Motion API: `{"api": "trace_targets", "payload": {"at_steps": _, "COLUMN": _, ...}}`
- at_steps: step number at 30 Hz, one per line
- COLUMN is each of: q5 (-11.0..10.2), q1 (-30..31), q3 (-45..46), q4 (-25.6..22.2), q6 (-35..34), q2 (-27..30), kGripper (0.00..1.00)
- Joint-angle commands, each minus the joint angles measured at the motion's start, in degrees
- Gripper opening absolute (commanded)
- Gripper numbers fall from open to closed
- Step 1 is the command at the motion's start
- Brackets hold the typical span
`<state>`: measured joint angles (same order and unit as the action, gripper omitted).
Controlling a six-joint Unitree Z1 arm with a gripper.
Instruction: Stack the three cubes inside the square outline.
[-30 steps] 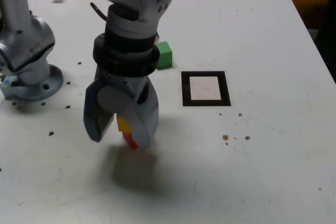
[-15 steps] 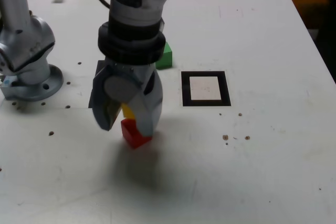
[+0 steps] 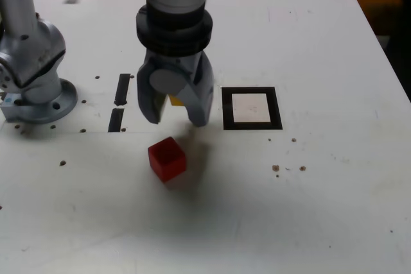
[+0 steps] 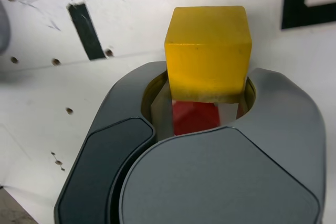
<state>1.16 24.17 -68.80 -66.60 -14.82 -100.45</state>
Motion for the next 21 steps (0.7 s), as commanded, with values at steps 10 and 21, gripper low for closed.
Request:
{"api": "trace_targets", "payload": {"at_steps": 10, "q5": 3.4, "q1": -1.4, "q3": 6.0, "q4": 6.0, "q6": 1.4, "q2": -0.1, "kGripper": 0.30}}
{"api": "trace_targets", "payload": {"at_steps": 21, "q5": 3.9, "q1": -2.4, "q3": 9.5, "q4": 8.9, "q6": 2.4, "q2": 0.3, "kGripper": 0.35}}
